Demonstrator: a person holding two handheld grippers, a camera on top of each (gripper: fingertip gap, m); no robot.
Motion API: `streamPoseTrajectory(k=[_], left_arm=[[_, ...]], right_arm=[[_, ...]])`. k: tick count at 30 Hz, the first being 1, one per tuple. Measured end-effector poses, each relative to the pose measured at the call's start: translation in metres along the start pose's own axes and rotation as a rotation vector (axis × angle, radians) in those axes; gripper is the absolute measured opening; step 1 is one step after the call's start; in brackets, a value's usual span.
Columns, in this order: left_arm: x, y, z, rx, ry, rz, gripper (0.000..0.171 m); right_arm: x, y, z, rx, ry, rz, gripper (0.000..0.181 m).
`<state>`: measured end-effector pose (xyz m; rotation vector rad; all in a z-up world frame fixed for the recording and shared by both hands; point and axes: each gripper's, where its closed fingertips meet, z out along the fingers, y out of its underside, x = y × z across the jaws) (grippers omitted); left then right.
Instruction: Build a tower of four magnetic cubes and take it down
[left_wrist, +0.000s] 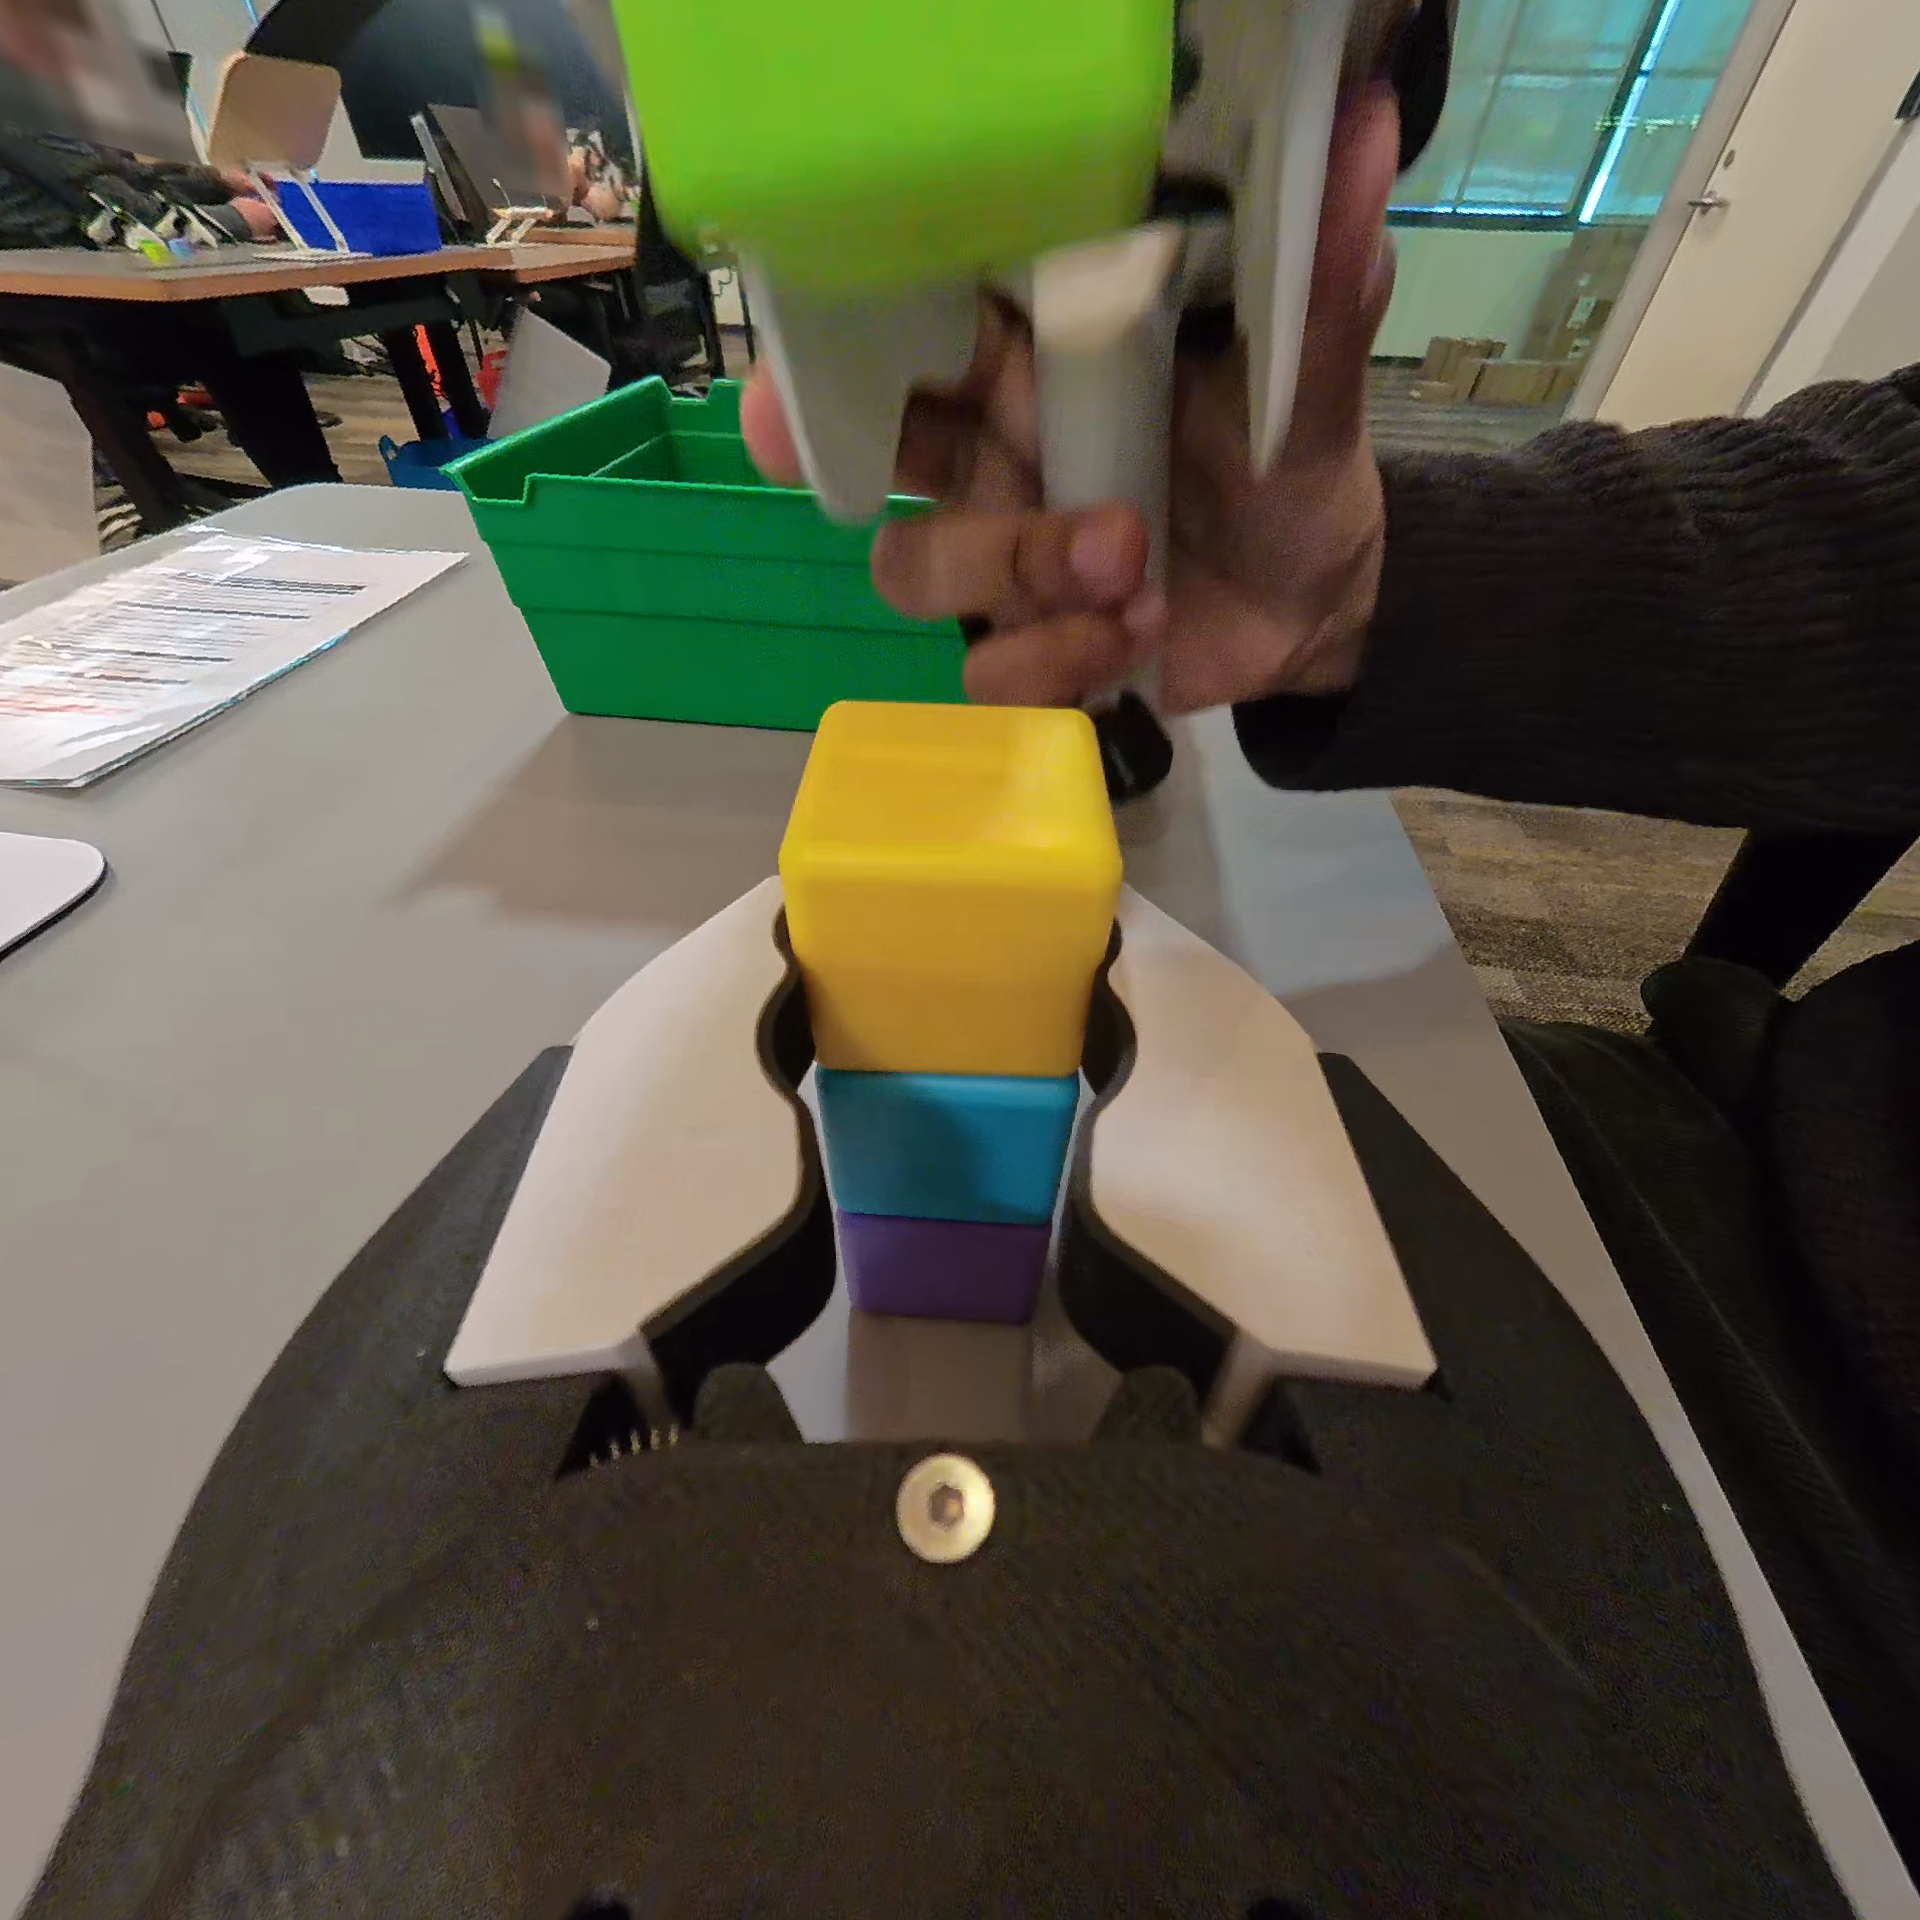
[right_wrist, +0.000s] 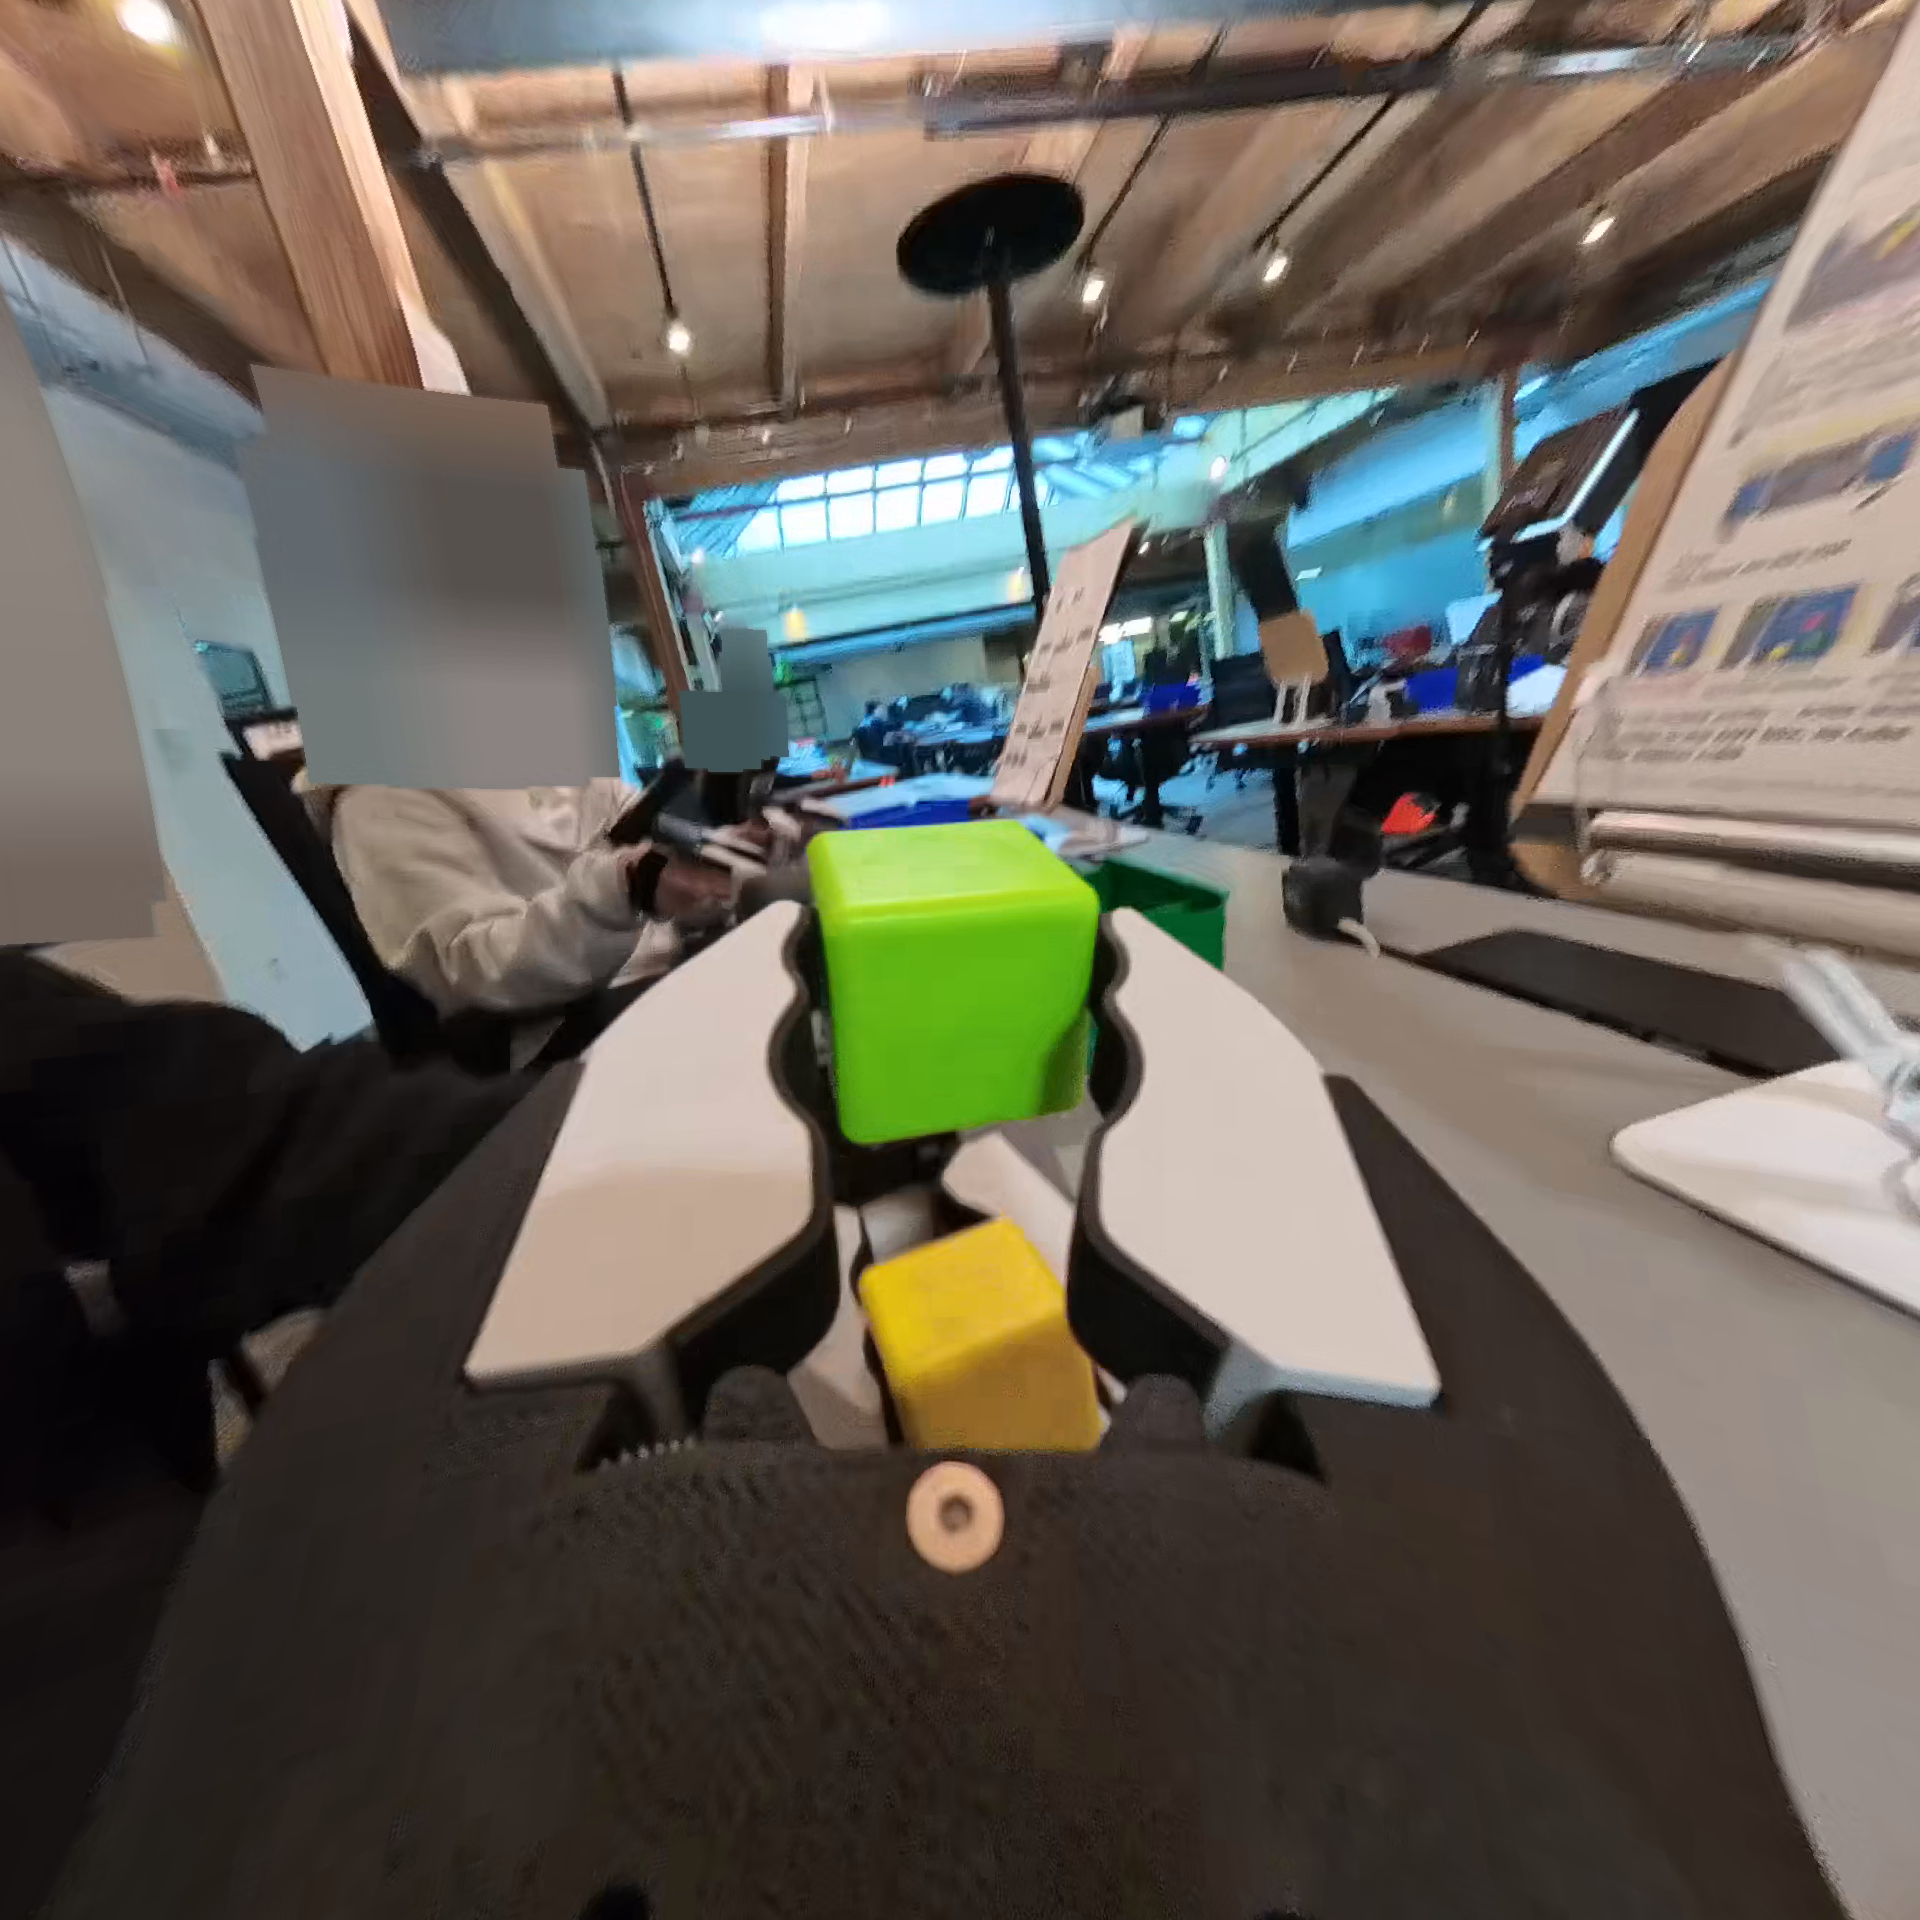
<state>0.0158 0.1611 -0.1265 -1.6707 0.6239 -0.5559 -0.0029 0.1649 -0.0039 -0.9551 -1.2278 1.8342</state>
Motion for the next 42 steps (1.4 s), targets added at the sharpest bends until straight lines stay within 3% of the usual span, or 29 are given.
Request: streamPoseTrajectory(k=[5,8,10,12,14,17,20,27,34,37,39,42], left_arm=[[0.0,0.0,-0.001,0.001,-0.002,-0.002,0.052],[0.0,0.0,-0.001,0.002,-0.005,-0.001,0.052],[0.0,0.0,-0.001,0.003,-0.006,-0.003,0.052],[0.0,0.0,-0.001,0.005,-0.007,-0.005,0.052],[0.0,0.0,-0.001,0.004,-0.01,-0.005,0.052],[0.0,0.0,-0.001,0.006,-0.011,-0.013,0.052],[0.0,0.0,-0.001,0.005,-0.016,-0.011,0.052],[0.0,-0.001,-0.001,0.005,-0.011,-0.014,0.052],[0.0,-0.001,-0.001,0.006,-0.016,-0.009,0.052],[-0.002,0.0,-0.002,0.002,-0.036,-0.02,0.052],[-0.009,0.003,-0.004,-0.02,-0.096,-0.02,0.074],[-0.005,0.004,-0.007,-0.032,-0.088,0.029,0.086]], right_arm=[[0.018,-0.078,-0.028,-0.01,0.249,-0.227,0.051],[0.062,-0.114,-0.073,-0.17,0.536,-0.391,0.051],[0.107,-0.119,-0.127,-0.355,0.808,-0.51,0.051],[0.15,-0.1,-0.186,-0.584,1.026,-0.481,0.051],[0.179,-0.059,-0.225,-0.767,1.08,-0.3,0.051],[0.207,-0.006,-0.249,-0.85,1.073,-0.114,0.052],[0.231,0.022,-0.267,-0.901,1.134,-0.057,0.052],[0.237,0.047,-0.261,-0.95,1.12,-0.052,0.049],[0.223,0.001,-0.245,-0.787,1.123,-0.096,0.06],[0.199,-0.032,-0.213,-0.645,1.036,-0.124,0.063],[0.174,-0.052,-0.179,-0.547,0.925,-0.15,0.064],[0.127,-0.066,-0.124,-0.447,0.718,-0.21,0.066]])
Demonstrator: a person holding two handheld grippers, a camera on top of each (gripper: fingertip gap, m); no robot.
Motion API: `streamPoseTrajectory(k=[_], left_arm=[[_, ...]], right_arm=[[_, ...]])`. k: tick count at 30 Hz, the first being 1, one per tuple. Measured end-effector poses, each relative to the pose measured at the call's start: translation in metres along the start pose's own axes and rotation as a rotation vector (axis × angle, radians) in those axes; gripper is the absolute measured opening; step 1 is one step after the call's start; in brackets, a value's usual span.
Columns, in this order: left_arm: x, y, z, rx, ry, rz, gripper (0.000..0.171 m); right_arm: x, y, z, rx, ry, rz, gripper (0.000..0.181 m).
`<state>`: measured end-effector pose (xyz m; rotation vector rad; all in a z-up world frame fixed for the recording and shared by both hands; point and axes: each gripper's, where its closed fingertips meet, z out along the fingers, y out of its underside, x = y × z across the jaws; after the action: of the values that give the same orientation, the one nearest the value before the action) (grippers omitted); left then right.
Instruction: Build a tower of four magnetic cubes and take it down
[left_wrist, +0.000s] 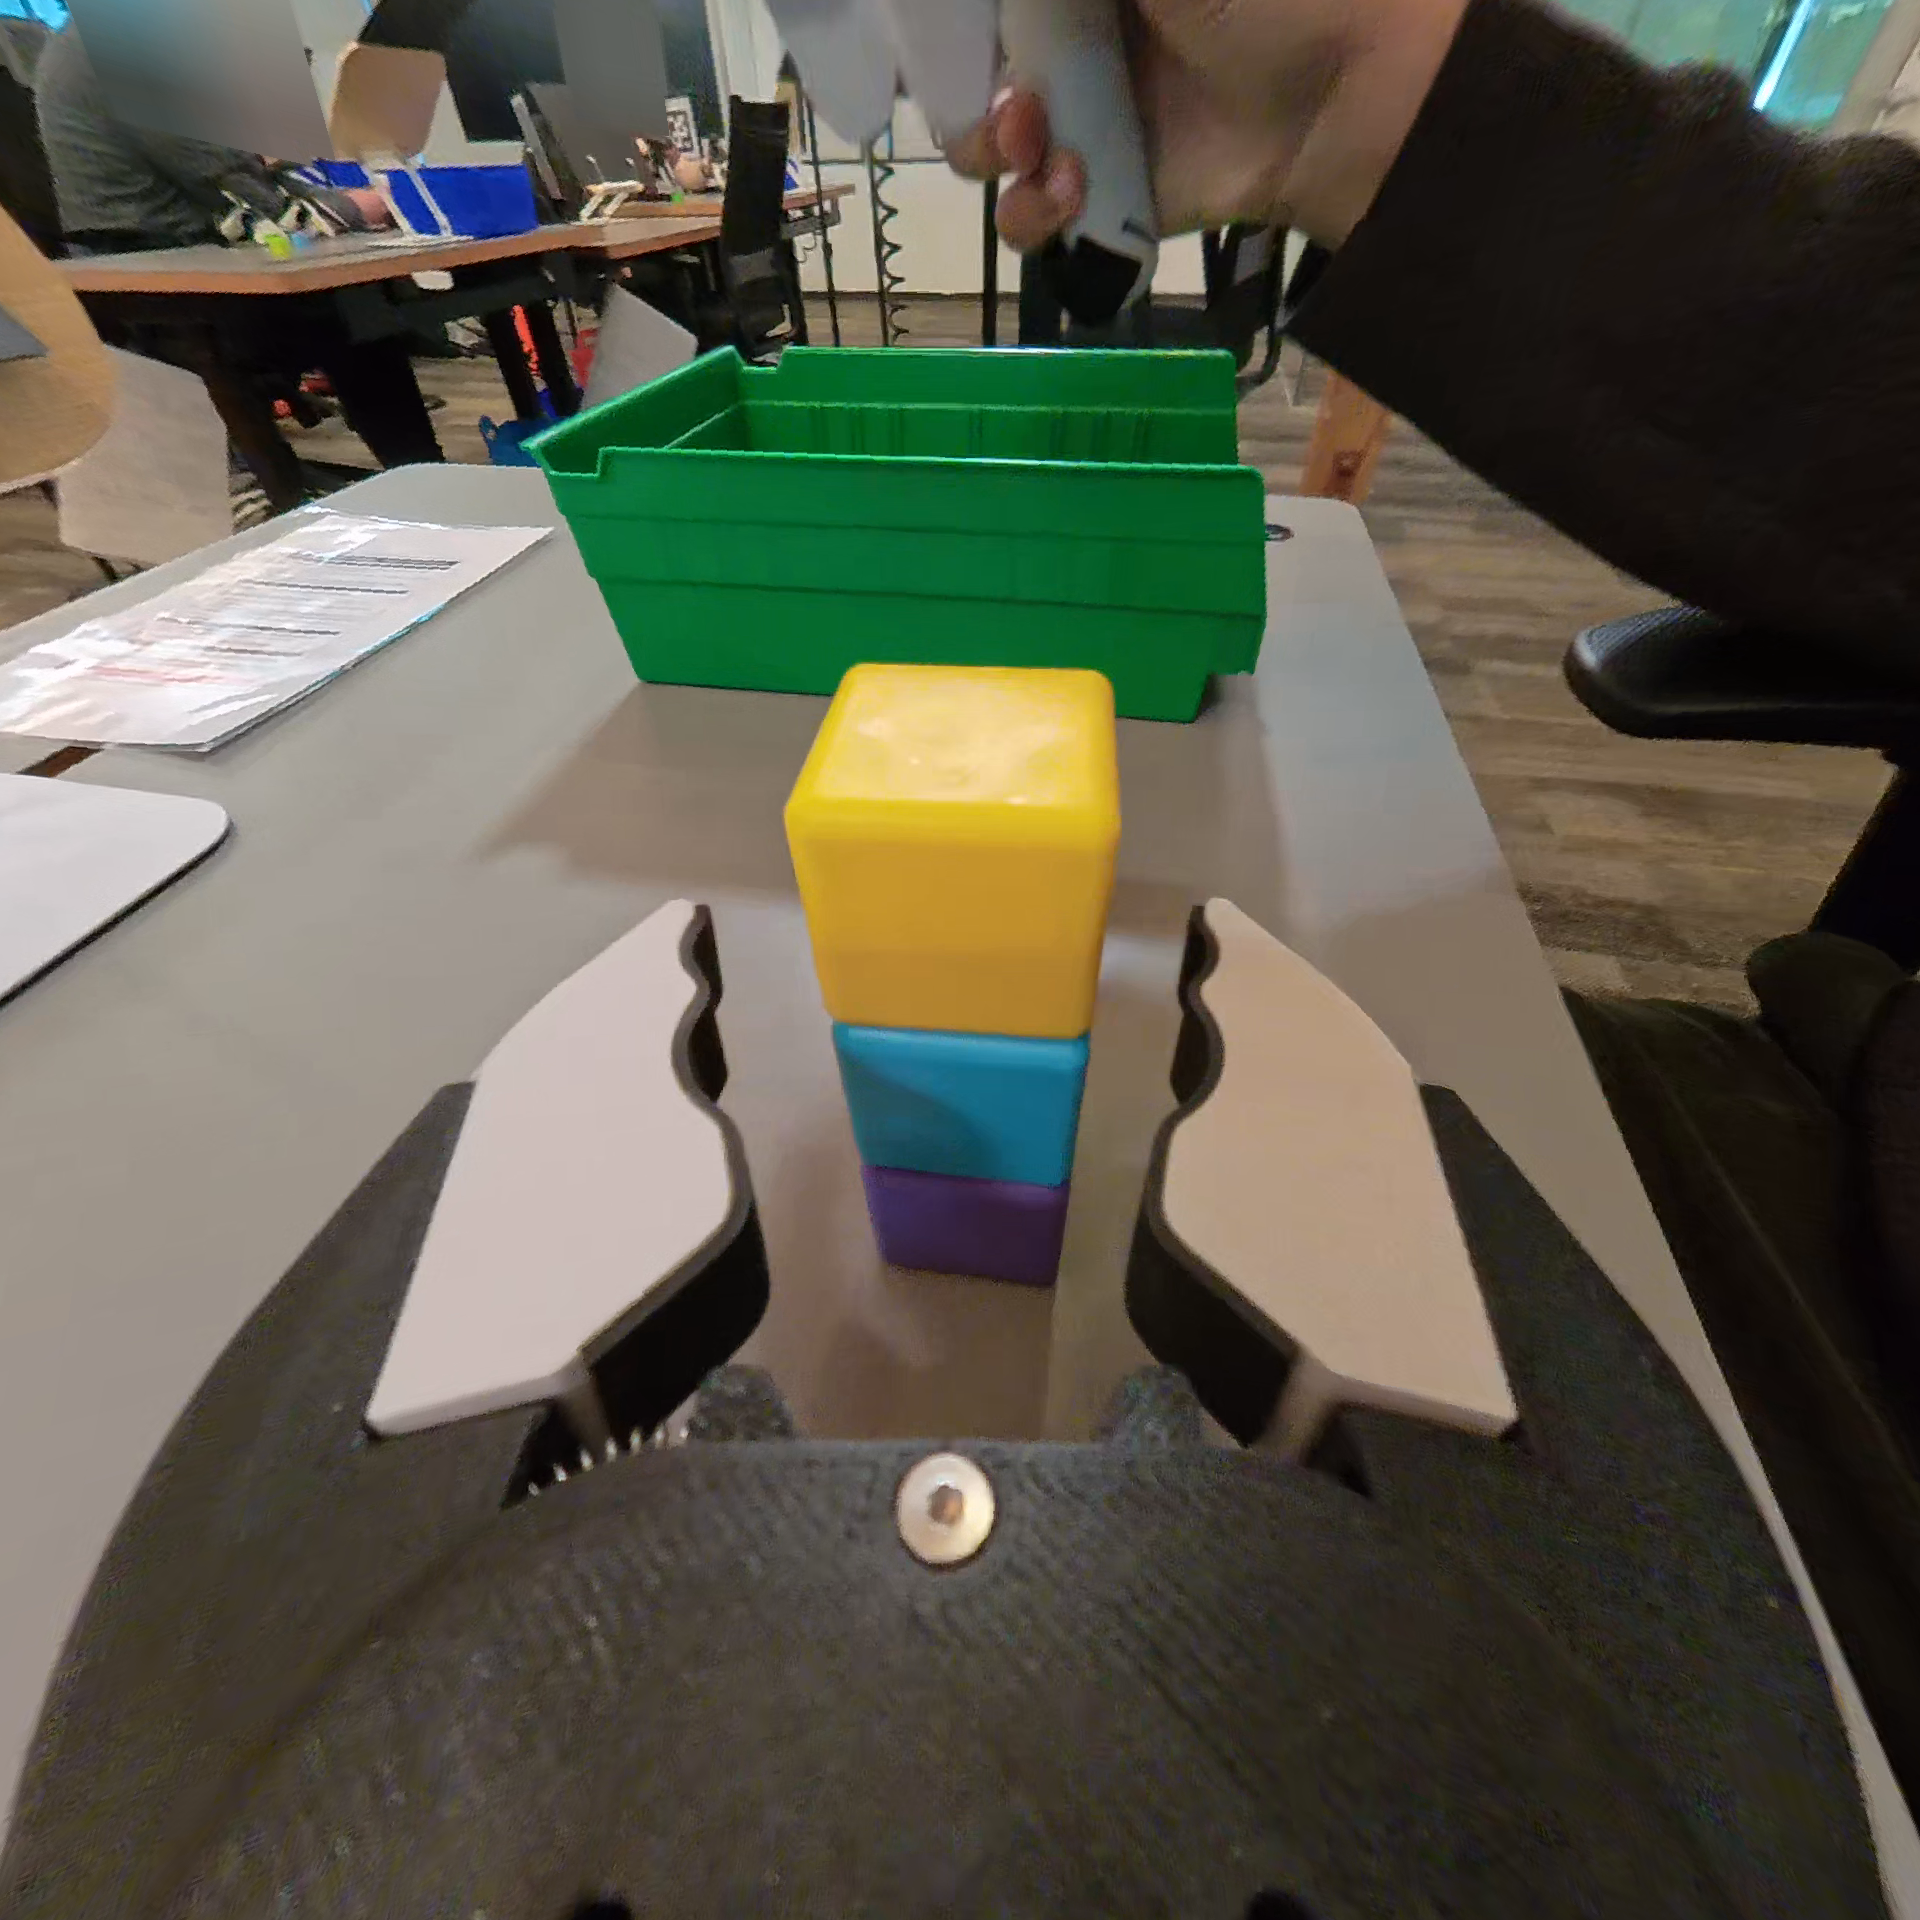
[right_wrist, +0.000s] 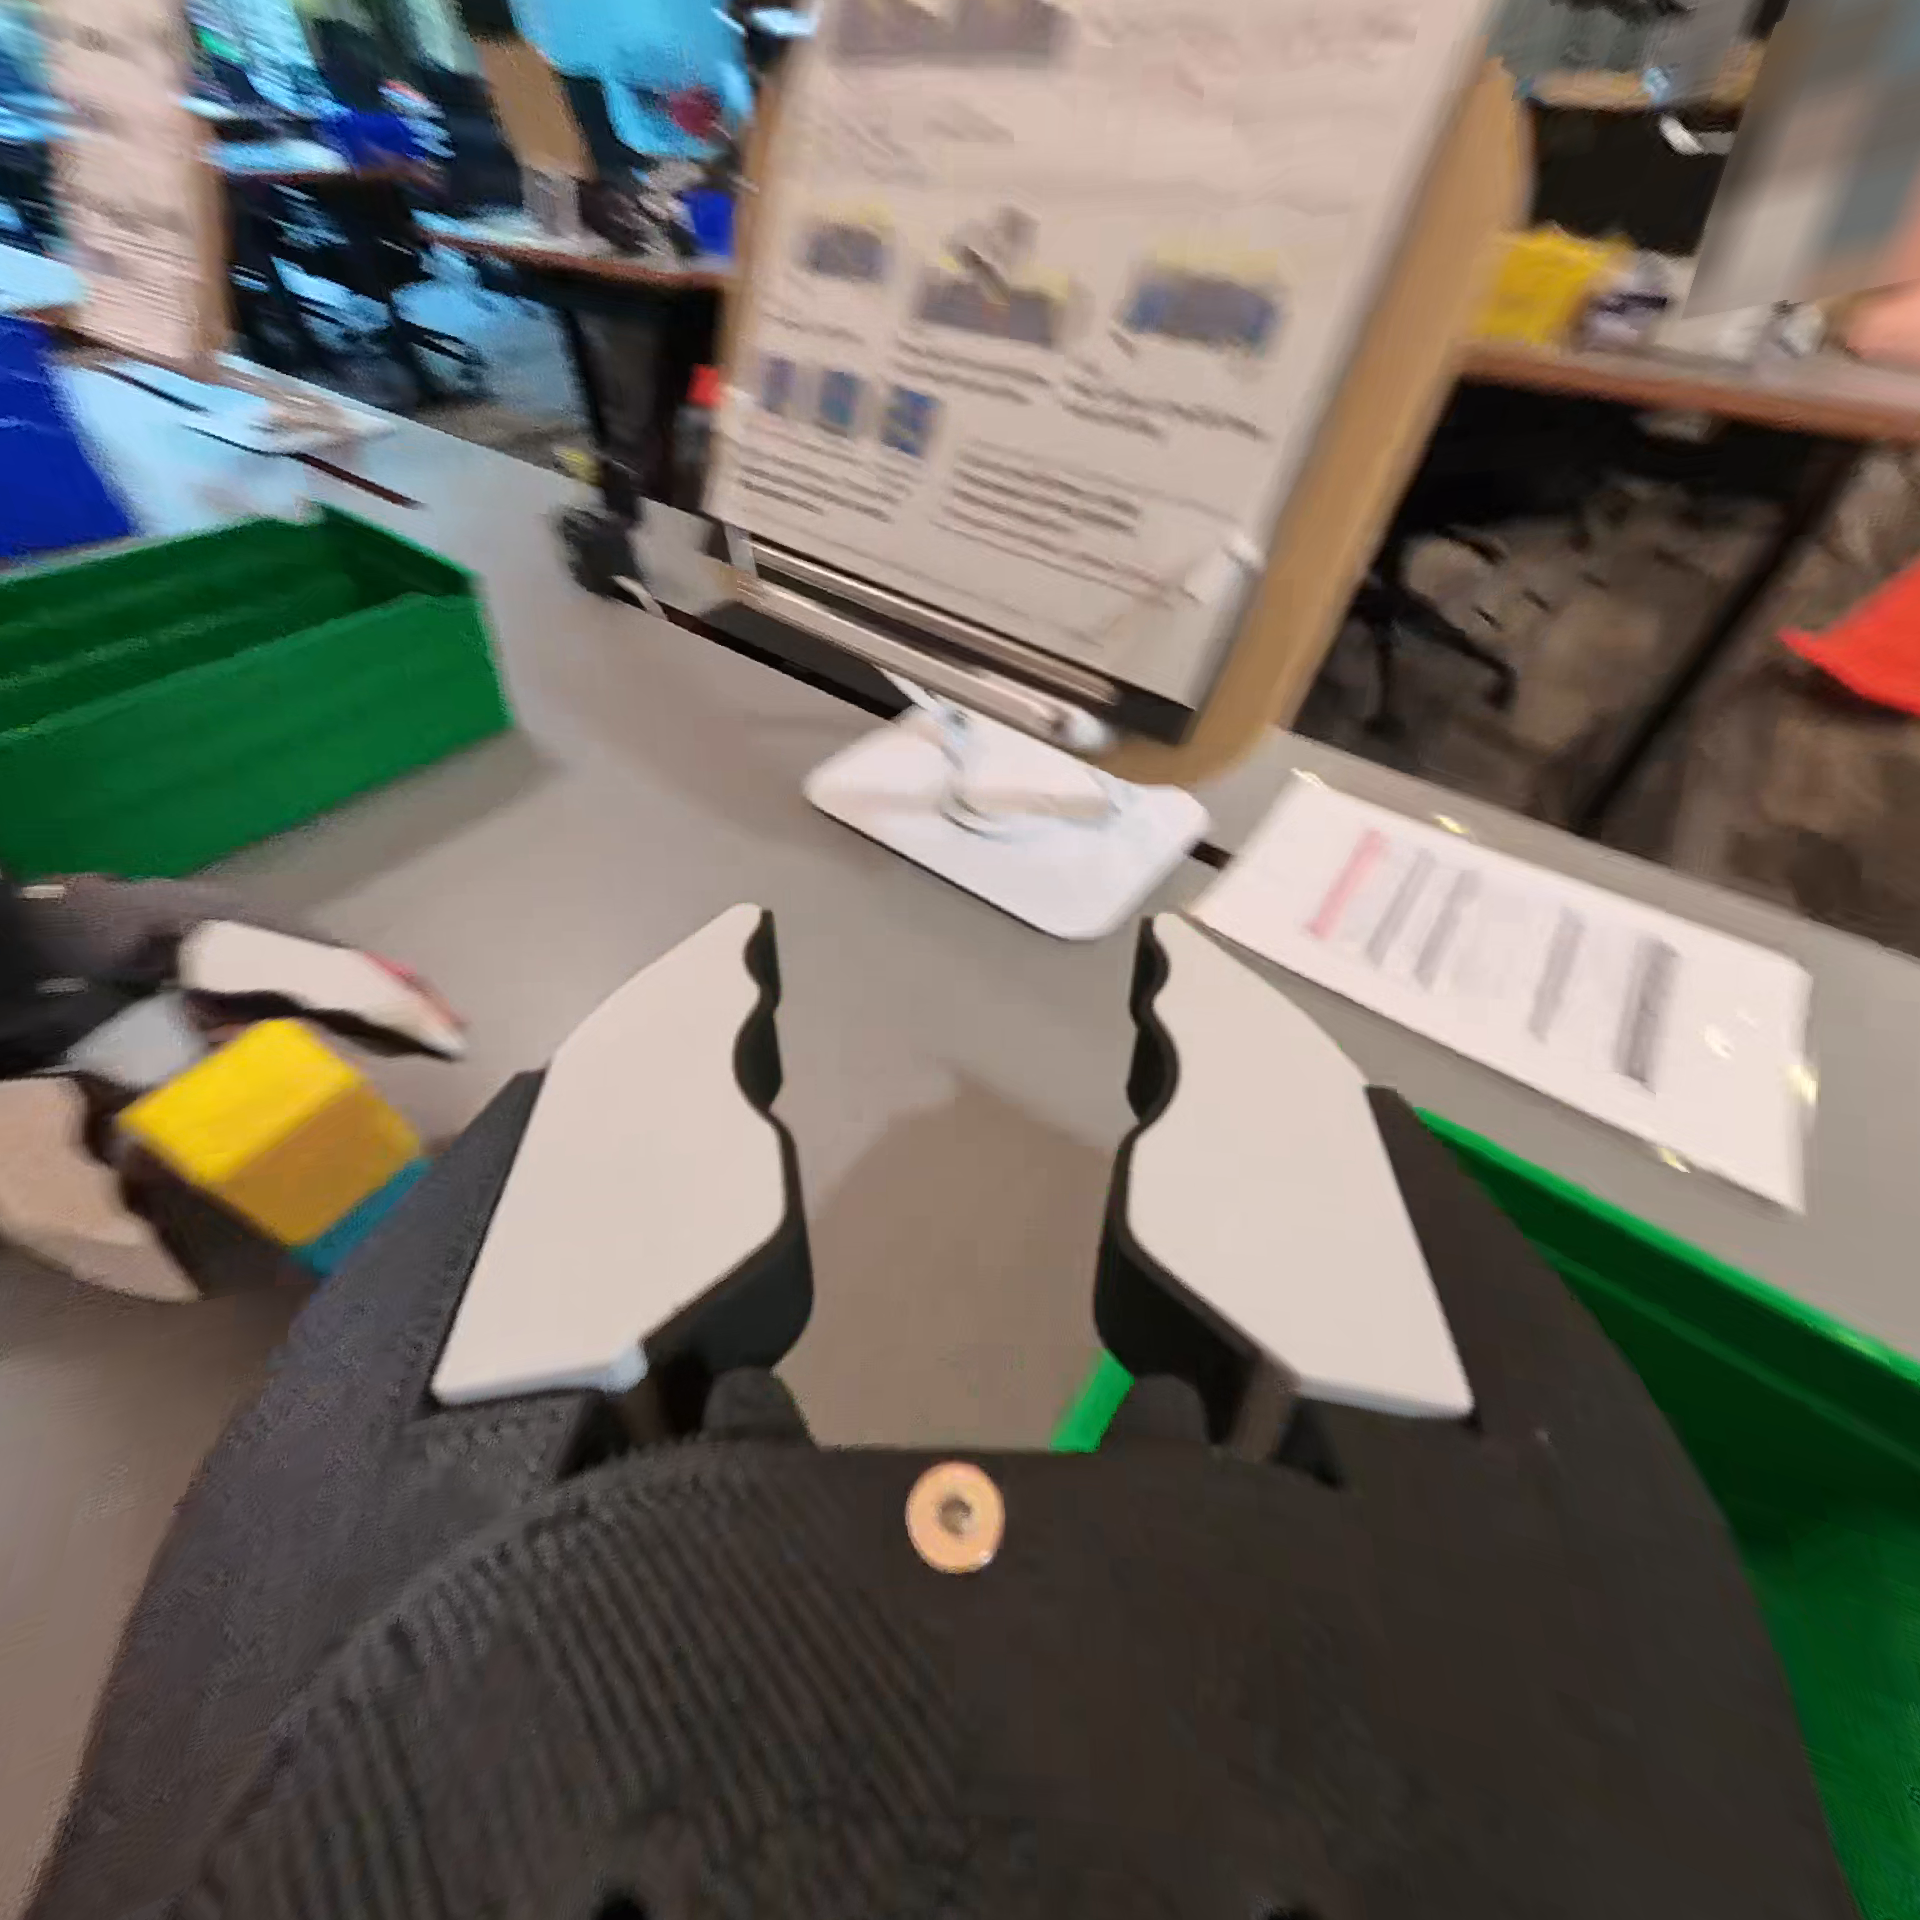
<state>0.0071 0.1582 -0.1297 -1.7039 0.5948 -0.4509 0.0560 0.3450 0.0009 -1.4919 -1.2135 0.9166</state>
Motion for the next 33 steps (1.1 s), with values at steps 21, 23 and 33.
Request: streamPoseTrajectory(k=[21,23,33], left_arm=[[-0.005,0.031,0.007,-0.228,-0.029,0.001,0.071],[-0.003,0.031,0.007,-0.228,-0.009,-0.003,0.065],[0.002,0.032,0.008,-0.237,0.04,-0.01,0.052]], right_arm=[[-0.204,0.071,0.036,-0.009,-0.664,-0.104,0.078],[-0.202,0.077,0.041,-0.018,-0.645,-0.111,0.08],[-0.21,0.097,0.049,-0.037,-0.64,-0.177,0.064]])
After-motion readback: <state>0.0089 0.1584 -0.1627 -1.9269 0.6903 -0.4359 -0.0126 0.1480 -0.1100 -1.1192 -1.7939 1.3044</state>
